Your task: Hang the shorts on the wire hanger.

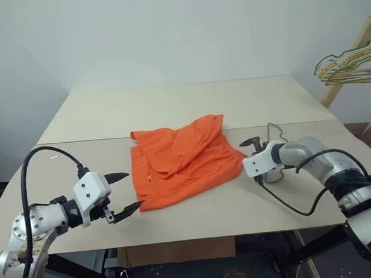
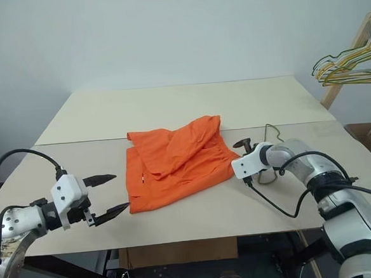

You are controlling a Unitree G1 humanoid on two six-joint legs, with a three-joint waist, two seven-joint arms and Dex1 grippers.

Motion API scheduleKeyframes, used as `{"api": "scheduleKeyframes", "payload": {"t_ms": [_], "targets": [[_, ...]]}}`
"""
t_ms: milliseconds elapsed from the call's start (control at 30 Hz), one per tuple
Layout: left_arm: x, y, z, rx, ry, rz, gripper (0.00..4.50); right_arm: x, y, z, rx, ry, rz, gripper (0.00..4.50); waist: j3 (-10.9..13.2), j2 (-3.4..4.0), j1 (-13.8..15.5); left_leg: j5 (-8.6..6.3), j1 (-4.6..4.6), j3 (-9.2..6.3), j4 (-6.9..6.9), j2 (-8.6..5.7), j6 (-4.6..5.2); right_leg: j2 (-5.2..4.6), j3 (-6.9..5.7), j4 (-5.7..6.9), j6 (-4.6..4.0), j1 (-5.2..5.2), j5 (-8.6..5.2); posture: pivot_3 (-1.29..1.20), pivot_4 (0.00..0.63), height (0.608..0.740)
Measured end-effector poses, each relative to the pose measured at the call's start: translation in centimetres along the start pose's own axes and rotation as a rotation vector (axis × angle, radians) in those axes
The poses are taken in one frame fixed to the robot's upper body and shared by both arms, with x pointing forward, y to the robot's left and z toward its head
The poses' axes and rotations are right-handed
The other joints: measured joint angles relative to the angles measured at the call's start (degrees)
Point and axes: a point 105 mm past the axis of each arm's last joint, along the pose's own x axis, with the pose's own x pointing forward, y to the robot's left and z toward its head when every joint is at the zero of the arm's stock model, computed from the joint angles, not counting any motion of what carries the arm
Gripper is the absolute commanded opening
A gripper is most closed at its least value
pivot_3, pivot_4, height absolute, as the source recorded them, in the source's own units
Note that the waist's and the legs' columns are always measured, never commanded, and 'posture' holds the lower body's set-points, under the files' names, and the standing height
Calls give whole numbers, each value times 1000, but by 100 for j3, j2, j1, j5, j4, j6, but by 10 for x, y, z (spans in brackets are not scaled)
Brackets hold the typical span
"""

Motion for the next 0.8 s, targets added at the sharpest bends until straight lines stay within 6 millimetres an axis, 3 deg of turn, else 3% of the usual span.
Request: {"api": "scheduleKeyframes", "payload": {"t_ms": [33,133,500,667,800], "targets": [[0,0,0,-1,1,-1,4500,4,1,0,3,-4,1,4439,0,0,-16,0,0,0,0,0,0,0,0,0,0,0,0,7,0,740],[0,-1,-1,-4,2,-2,4500,9,-1,1,-3,-14,-6,3859,0,0,-57,0,2,-2,0,0,0,-2,0,0,0,4,0,12,0,740],[11,-11,-13,21,51,-56,4500,15,14,5,11,-56,35,158,-1,0,-101,0,7,-6,-3,-1,0,-1,0,4,0,6,0,3,0,740],[21,-12,-30,57,111,-100,4500,14,13,8,21,-73,41,16,-1,1,-106,0,8,-6,-3,-1,0,-1,0,5,0,6,0,-11,0,740],[27,-10,-47,104,191,-136,4500,8,7,22,53,-143,6,16,-1,1,-112,0,6,-6,-5,-1,1,0,-1,5,0,5,0,-33,0,740]]}}
